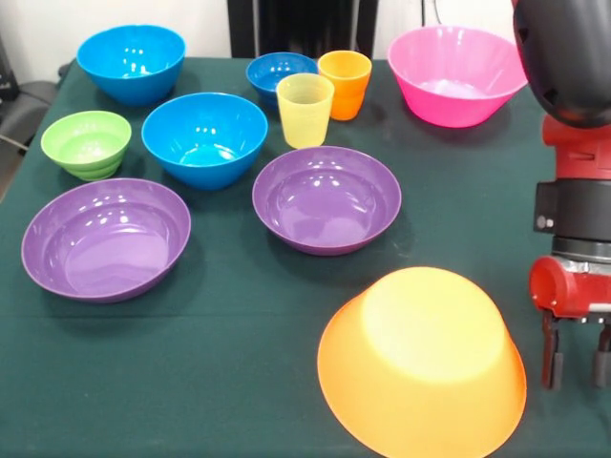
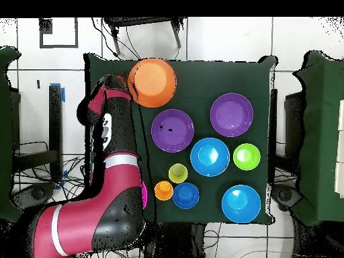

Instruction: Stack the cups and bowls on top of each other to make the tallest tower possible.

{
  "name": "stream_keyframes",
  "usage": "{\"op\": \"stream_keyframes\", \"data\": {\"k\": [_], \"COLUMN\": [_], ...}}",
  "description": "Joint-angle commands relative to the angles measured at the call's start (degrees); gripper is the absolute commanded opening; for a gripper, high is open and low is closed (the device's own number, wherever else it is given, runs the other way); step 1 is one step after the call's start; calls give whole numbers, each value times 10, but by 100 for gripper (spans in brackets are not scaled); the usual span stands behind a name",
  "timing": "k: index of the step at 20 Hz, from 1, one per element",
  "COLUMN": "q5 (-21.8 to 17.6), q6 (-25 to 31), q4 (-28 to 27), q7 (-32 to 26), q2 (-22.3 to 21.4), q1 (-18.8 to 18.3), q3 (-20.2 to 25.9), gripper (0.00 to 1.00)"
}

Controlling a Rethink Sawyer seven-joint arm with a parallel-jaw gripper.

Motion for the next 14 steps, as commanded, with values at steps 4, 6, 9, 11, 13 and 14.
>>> {"op": "stream_keyframes", "data": {"k": [4,6,9,11,13,14], "q5": [-5,12,31,36,39,40], "q6": [-59,-52,-35,-28,-18,-13], "q4": [-28,0,39,55,67,72], "q7": [115,70,1,-31,-62,-75], "q2": [34,17,-7,-14,-18,-20], "q1": [19,6,-20,-35,-51,-57], "q3": [-72,-51,-9,11,30,35], "gripper": [100,100,100,100,100,100]}}
